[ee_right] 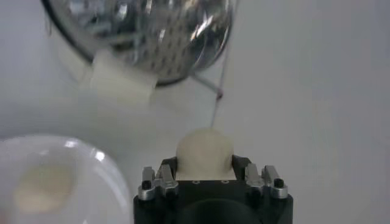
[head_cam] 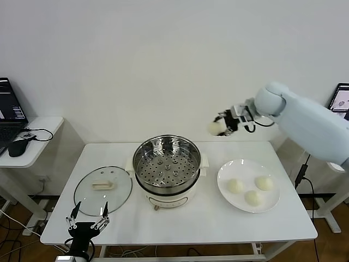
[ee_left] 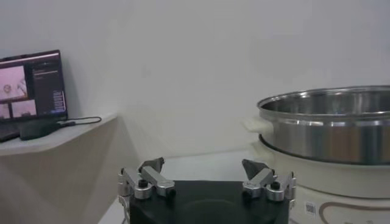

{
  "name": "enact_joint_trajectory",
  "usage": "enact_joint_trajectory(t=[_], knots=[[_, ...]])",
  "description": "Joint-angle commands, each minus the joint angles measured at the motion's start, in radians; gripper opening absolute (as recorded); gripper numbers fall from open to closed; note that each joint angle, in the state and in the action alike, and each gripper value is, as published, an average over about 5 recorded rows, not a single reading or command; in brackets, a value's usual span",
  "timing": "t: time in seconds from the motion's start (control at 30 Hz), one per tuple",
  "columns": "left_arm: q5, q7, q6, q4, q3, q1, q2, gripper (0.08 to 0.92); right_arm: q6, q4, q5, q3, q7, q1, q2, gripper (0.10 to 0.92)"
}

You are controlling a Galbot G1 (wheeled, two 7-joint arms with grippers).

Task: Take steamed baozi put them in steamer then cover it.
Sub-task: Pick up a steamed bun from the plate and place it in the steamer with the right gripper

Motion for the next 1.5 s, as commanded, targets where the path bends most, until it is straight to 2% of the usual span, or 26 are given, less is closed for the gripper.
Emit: enact_joint_trajectory(t=[0.03,0.5,0.9,1.23,1.5], knots=[[-0.025,0.005,-0.001,0.007,-0.007,-0.002,-0.002,0.823,0.062,0.031,0.083,-0.202,0.022,0.133,0.191,0.579],[-0.019,0.011,-0.009,0.0,-0.03,0.001,0.001,0.823,0.286,-0.086,-0.199,-0.286,0.082,0.018,0.358,0.585],[-0.019,0.011,-0.013,0.006,-0.036,-0.009,0.004,0.823,0.458,-0.319,-0.446,-0.22,0.178,-0.07,0.443,0.583],[-0.007,0.009,-0.013,0.021,-0.034,-0.02,0.004,0.823,0.519,-0.408,-0.497,-0.181,0.223,-0.096,0.489,0.586],[-0.003,0.008,-0.013,0.015,-0.033,-0.019,0.004,0.823,0.526,-0.428,-0.492,-0.173,0.236,-0.115,0.506,0.651]])
